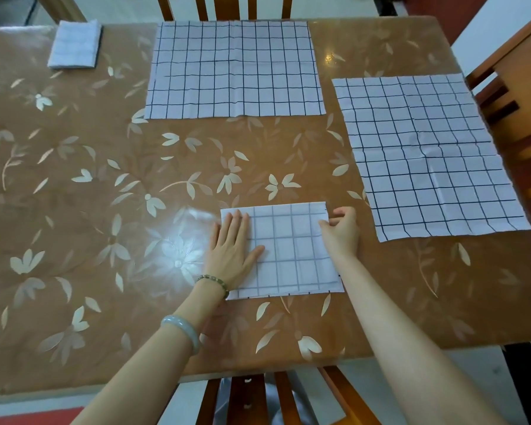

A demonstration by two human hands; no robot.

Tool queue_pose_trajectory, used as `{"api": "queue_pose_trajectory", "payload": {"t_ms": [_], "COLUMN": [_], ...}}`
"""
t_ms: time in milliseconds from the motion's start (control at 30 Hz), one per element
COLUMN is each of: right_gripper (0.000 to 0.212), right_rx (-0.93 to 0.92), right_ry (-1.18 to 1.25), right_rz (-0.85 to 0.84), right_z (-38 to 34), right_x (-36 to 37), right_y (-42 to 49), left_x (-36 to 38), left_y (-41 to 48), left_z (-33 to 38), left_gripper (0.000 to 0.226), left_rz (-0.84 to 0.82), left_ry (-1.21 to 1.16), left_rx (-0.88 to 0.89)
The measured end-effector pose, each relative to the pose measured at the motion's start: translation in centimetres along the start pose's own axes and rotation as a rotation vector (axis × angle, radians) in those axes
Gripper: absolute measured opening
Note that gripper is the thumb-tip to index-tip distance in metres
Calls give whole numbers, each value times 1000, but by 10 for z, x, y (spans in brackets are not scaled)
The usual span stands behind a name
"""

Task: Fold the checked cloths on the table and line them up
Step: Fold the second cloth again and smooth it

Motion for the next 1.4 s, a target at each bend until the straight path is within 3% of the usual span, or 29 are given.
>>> {"api": "queue_pose_trajectory", "payload": {"t_ms": [333, 433, 500, 567, 633, 700, 767, 867, 1033, 1400], "right_gripper": [25, 22, 24, 30, 40, 47, 49, 62, 66, 71], "right_rx": [-66, -288, -513, -720, -795, -781, -797, -784, -610, -579], "right_ry": [-121, -565, -704, -639, -621, -712, -817, -973, -1042, -1084], "right_rz": [2, 127, 176, 50, -215, -394, -414, -365, -190, -139], "right_z": [2, -4, -14, -26, -31, -26, -16, 2, 26, 30], "right_x": [2, 5, 18, 44, 73, 92, 97, 85, 32, 23], "right_y": [5, 5, -2, -13, -24, -28, -23, -10, 21, 24], "left_x": [1, 3, 5, 6, 7, 8, 8, 9, 9, -4], "left_y": [7, 8, 9, 9, 9, 9, 10, 10, 7, -5], "left_z": [1, 1, 1, 2, 3, 4, 4, 3, -4, -58], "left_gripper": [88, 88, 88, 87, 87, 88, 89, 86, 79, 82], "left_rz": [-15, -15, -4, 7, 11, 10, 14, 40, 45, 81], "left_ry": [60, 77, 79, 71, 72, 81, 77, 80, 71, 177], "left_rx": [-41, -51, -58, -67, -71, -66, -69, -84, -55, -4]}}
Point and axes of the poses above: each hand's wrist, its own y-axis towards the middle knuckle, its own x-axis out of the palm, z = x × y, the point moved 2 cm from there along y, towards the middle knuckle, and after that the axes turned 4 degrees about -z, right-handed, at the moved point
